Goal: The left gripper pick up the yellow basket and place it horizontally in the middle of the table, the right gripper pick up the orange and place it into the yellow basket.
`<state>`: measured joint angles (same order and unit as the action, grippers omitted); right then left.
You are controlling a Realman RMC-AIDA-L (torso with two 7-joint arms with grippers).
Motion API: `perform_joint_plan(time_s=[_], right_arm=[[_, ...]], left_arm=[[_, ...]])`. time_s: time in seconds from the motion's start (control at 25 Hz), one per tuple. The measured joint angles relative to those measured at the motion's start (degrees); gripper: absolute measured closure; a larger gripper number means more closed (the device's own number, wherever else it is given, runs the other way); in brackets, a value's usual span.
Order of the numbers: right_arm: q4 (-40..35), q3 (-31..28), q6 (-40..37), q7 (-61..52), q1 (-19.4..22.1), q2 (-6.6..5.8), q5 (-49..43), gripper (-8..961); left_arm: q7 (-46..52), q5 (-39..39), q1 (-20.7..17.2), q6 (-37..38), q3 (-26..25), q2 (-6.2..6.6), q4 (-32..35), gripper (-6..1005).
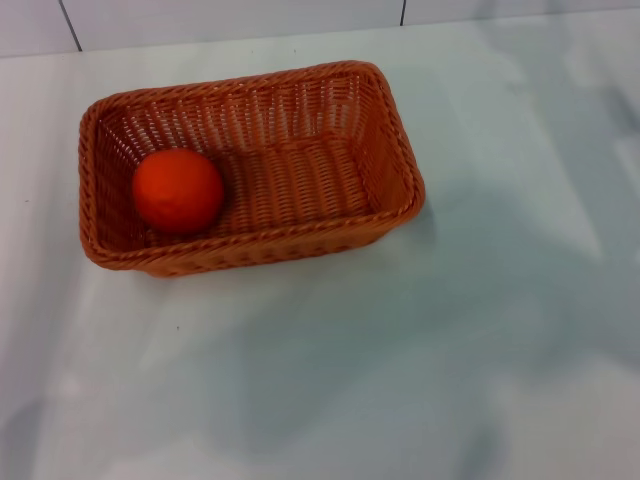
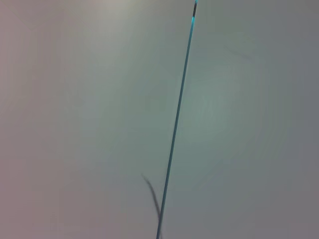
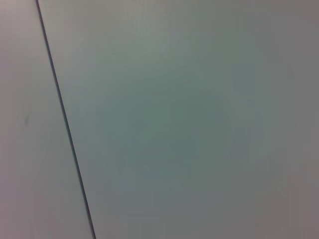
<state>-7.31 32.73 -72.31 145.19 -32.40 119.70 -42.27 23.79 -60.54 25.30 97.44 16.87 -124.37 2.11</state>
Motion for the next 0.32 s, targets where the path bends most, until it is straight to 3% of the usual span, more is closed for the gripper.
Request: perform_joint_plan(time_s=[0.32], right_arm=[[0.0, 0.0, 0.0, 0.0, -0.8, 0.0, 0.0, 7]], left_arm=[[0.0, 0.0, 0.2, 0.2, -0.1, -0.07, -0.7, 140]])
